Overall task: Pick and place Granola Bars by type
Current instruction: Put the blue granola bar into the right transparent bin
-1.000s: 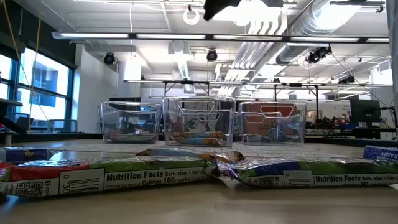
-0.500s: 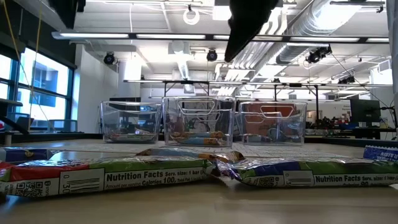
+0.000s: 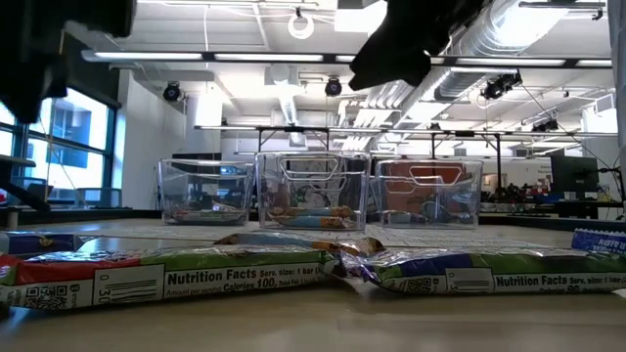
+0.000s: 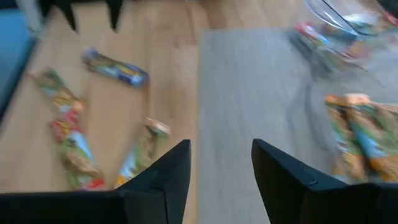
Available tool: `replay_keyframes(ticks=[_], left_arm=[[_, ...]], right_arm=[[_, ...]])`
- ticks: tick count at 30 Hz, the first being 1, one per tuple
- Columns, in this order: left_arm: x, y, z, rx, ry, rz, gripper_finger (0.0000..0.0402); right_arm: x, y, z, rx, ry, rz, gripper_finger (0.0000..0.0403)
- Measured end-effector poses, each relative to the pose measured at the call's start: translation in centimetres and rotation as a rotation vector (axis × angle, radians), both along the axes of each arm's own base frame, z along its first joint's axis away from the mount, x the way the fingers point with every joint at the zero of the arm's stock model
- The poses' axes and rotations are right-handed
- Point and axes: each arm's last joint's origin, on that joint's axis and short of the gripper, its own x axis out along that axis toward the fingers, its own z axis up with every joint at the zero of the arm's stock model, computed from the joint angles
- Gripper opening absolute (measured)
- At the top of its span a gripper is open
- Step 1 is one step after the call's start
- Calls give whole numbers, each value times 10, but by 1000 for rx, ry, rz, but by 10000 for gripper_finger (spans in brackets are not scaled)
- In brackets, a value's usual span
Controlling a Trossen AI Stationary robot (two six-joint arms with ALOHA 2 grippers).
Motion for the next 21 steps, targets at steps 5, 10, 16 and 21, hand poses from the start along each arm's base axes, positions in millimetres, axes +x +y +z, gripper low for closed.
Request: replay_keyframes(ticks=[5, 10, 16, 21], left_arm=[[-8, -3, -22, 12, 62, 108, 228], [-5, -6, -42, 29, 152, 133, 228], [8, -18, -64, -17, 189, 119, 228], [18, -25, -79, -22, 189, 119, 228]], right_arm=[[-10, 1, -14, 82, -140, 82, 154], [-16, 1, -27, 118, -164, 135, 156], [-20, 0, -36, 110, -140, 105, 154], [-18, 1, -33, 108, -178, 132, 155]])
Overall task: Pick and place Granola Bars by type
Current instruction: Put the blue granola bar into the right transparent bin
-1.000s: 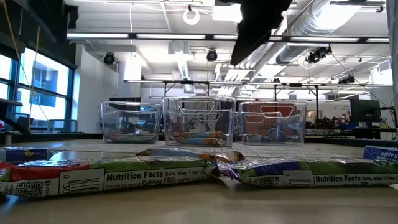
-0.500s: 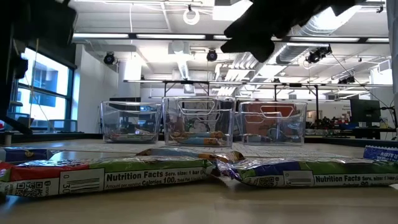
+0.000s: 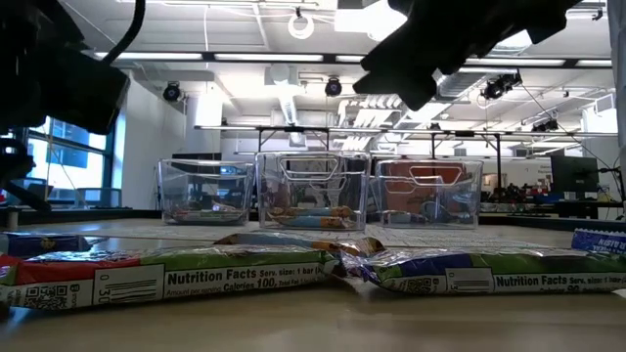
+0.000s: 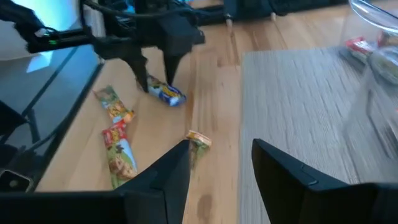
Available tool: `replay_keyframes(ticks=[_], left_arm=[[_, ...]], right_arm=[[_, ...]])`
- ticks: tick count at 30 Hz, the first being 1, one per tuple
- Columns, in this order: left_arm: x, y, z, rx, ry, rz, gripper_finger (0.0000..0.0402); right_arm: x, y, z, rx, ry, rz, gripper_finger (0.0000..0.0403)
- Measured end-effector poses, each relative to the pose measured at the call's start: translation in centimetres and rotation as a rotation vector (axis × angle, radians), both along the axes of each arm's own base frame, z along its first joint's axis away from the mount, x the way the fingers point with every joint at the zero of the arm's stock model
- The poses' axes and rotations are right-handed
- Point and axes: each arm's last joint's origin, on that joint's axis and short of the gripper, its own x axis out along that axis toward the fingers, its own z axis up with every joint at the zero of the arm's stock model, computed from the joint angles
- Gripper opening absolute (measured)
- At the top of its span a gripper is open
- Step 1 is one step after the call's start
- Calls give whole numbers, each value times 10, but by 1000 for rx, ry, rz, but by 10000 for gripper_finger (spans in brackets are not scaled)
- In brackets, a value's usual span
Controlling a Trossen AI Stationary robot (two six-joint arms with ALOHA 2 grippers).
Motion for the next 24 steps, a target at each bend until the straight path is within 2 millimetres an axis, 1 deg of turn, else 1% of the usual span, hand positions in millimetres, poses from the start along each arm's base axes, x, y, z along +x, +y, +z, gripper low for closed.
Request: replay_keyframes(ticks=[6, 11, 15, 19, 24], left_arm=[[3, -2, -12, 59, 58, 5, 228], [4, -2, -12, 83, 73, -15, 224], [5, -3, -12, 96, 45, -58, 221], [7, -3, -11, 124, -7, -28, 221], [6, -3, -12, 120, 14, -28, 221]], right_arm=[[1, 1, 2, -17, -29, 21, 155], [1, 0, 3, -33, -33, 26, 155], [1, 0, 3, -35, -34, 26, 156], [1, 0, 3, -34, -34, 25, 156], [1, 0, 3, -34, -34, 25, 158]])
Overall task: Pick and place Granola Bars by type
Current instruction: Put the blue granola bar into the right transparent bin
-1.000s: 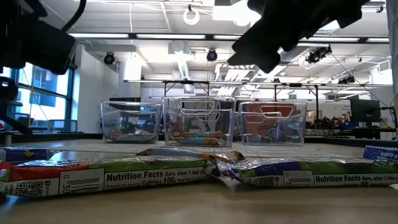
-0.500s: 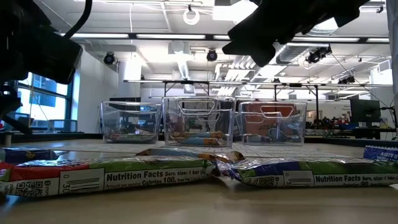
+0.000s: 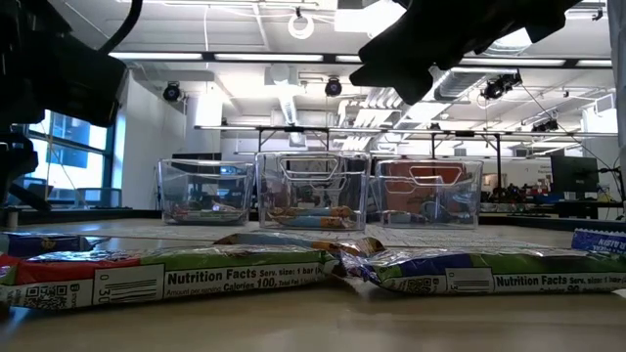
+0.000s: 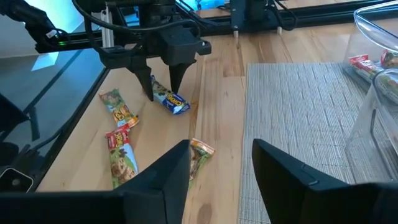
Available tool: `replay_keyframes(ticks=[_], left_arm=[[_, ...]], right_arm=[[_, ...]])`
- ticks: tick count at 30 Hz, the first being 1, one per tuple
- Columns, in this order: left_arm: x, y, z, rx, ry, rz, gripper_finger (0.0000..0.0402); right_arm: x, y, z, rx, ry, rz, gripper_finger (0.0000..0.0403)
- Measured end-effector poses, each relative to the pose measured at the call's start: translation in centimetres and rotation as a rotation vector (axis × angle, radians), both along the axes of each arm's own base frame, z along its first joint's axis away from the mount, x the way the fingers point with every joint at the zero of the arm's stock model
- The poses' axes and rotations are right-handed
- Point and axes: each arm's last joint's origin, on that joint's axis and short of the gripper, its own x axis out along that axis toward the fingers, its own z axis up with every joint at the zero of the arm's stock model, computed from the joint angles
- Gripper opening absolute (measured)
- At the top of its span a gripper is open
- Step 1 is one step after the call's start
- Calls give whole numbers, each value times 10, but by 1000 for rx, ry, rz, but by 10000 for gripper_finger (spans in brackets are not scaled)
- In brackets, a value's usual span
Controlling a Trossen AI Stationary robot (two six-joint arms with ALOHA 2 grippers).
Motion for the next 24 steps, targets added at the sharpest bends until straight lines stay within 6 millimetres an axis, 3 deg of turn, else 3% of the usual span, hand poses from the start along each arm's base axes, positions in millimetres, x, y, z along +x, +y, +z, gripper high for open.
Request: replay_keyframes(ticks=[7, 16, 24], left_arm=[[0, 1, 0, 11, -1, 17, 207], [-5, 6, -2, 88, 40, 13, 102], [-4, 20, -4, 305, -11, 0, 116]], right_arm=[[0, 0, 0, -22, -3, 9, 154], [0, 0, 0, -38, -6, 17, 156], [0, 0, 0, -39, -6, 17, 156]])
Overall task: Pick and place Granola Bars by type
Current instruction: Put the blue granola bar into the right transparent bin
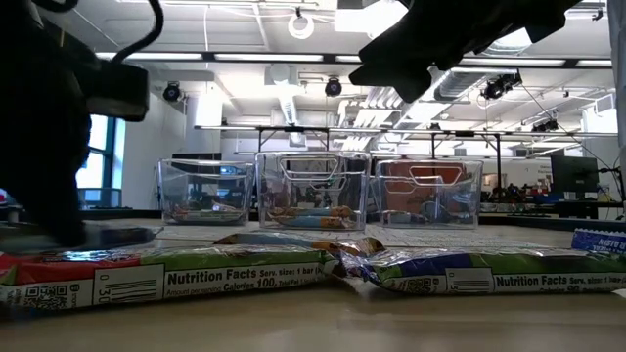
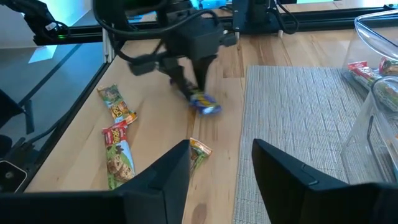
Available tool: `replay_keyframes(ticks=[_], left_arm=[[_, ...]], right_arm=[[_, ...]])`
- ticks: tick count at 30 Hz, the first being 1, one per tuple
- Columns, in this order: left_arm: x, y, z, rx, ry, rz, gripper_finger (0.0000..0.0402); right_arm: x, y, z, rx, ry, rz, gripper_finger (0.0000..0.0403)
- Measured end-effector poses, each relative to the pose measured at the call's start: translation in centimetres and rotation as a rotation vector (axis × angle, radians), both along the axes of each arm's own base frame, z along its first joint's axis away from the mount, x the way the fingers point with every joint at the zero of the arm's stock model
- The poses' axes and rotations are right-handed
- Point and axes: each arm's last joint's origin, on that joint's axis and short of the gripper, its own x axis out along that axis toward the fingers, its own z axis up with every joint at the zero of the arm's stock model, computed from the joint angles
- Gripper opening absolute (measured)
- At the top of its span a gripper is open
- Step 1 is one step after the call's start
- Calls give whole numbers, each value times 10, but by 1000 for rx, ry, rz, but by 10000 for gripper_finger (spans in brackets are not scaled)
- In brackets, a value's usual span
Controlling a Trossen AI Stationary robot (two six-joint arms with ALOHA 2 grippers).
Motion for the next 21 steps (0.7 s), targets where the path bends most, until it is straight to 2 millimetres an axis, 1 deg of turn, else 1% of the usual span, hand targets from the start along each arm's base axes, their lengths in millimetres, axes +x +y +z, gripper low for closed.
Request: replay_keyframes(ticks=[2, 4, 12, 15, 21], left_arm=[[0, 4, 0, 46, -6, 14, 126], [3, 8, 0, 55, -7, 19, 139], [10, 18, 0, 94, 6, -44, 192], [12, 21, 0, 113, -6, -27, 198], [12, 21, 1, 123, -19, -19, 199]], right_arm=[[0, 0, 0, 0, 0, 0, 154], [0, 0, 0, 1, 0, 0, 154], [0, 0, 0, 1, 0, -1, 156], [0, 0, 0, 2, 0, -1, 156], [0, 0, 0, 3, -3, -1, 156]])
